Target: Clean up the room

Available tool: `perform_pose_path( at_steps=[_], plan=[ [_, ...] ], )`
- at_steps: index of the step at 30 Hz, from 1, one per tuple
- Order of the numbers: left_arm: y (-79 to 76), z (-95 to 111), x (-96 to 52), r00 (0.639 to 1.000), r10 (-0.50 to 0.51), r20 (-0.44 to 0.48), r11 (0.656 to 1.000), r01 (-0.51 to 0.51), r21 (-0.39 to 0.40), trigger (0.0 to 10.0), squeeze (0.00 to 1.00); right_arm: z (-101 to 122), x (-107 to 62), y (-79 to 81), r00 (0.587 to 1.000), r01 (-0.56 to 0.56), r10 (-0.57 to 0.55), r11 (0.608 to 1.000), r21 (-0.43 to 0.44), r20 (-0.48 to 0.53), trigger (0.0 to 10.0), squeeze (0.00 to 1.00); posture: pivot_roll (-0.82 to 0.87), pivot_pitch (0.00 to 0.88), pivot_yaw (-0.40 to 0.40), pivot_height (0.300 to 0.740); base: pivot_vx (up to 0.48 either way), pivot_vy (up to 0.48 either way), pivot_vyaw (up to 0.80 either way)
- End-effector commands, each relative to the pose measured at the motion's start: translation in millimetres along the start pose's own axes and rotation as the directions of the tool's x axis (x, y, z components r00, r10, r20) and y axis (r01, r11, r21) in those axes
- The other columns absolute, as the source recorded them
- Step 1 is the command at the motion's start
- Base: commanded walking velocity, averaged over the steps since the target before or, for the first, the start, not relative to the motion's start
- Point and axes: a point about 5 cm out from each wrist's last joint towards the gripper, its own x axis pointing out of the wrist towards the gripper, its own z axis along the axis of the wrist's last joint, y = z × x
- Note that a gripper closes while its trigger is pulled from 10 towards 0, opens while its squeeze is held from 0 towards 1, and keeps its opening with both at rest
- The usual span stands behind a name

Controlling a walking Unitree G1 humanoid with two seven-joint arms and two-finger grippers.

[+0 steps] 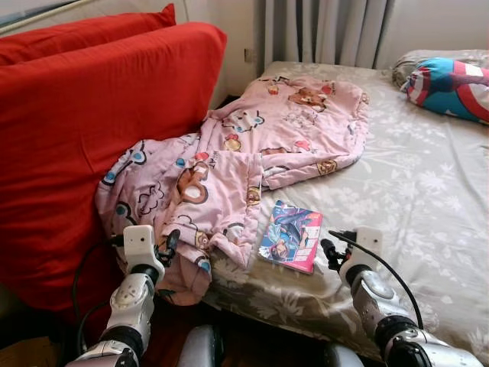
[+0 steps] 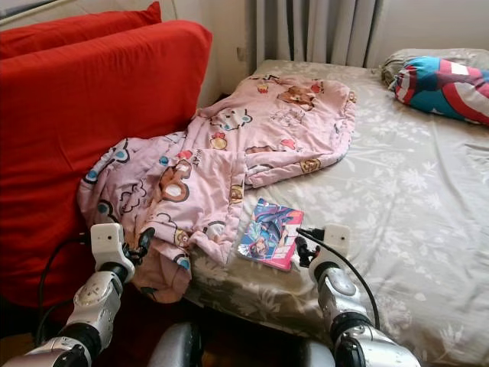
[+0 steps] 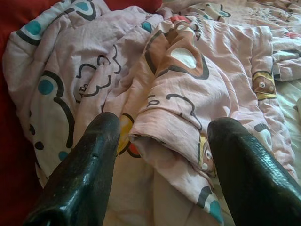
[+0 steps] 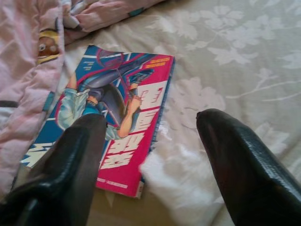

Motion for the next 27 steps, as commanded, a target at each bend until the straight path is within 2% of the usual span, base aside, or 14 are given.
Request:
perform_pose_path(
  at_steps=[1,7,14,15,16,24,27],
  plan=[
    [3.0,0.7,-1.0,1.000,0.000,0.005,1.000,0.000,0.005,10.0,0.00,-1.4,0.6,2.9,1.000,-0.014,0.014,1.000,-0.001,-0.018,10.0,1.00,0.12,0.000,0.053,0.598,0.000,0.000,0.00],
    [8.4,-1.7,-6.0,1.000,0.009,0.017,1.000,-0.009,0.012,10.0,0.00,-2.9,1.3,8.5,0.999,-0.040,0.040,0.999,-0.001,-0.028,10.0,1.00,0.14,0.000,0.044,0.598,0.000,0.000,0.00],
    [15.5,-14.9,-20.3,0.999,0.034,0.007,0.999,-0.034,0.015,10.0,0.00,-8.1,0.6,9.7,0.999,-0.023,0.023,1.000,-0.004,-0.048,10.0,1.00,0.15,0.033,0.035,0.598,0.000,0.000,0.00],
    [15.6,-18.5,-24.0,0.999,0.035,0.004,0.999,-0.035,0.014,10.0,0.00,-8.4,0.3,7.4,0.999,-0.004,0.004,1.000,0.004,-0.050,10.0,0.31,0.15,0.054,0.032,0.598,0.000,0.000,0.00],
    [15.5,-21.3,-27.1,0.999,0.035,0.002,0.999,-0.035,0.013,10.0,0.00,-9.0,-0.1,4.9,0.999,0.016,-0.016,1.000,0.018,-0.051,10.0,0.00,0.15,0.061,0.031,0.598,0.000,0.000,0.00],
    [18.5,-29.7,-39.9,0.999,0.034,-0.002,0.999,-0.034,0.026,10.0,0.00,-15.8,-3.3,-1.7,0.997,0.061,-0.057,0.996,0.059,-0.059,10.0,0.00,0.17,0.109,0.026,0.598,0.000,0.000,0.00],
    [23.0,-33.8,-49.9,0.999,0.037,-0.003,0.999,-0.037,0.035,10.0,0.00,-18.6,-3.9,-0.5,0.996,0.062,-0.058,0.996,0.071,-0.064,10.0,0.00,0.18,0.132,0.035,0.598,0.000,0.000,0.00]
  ],
)
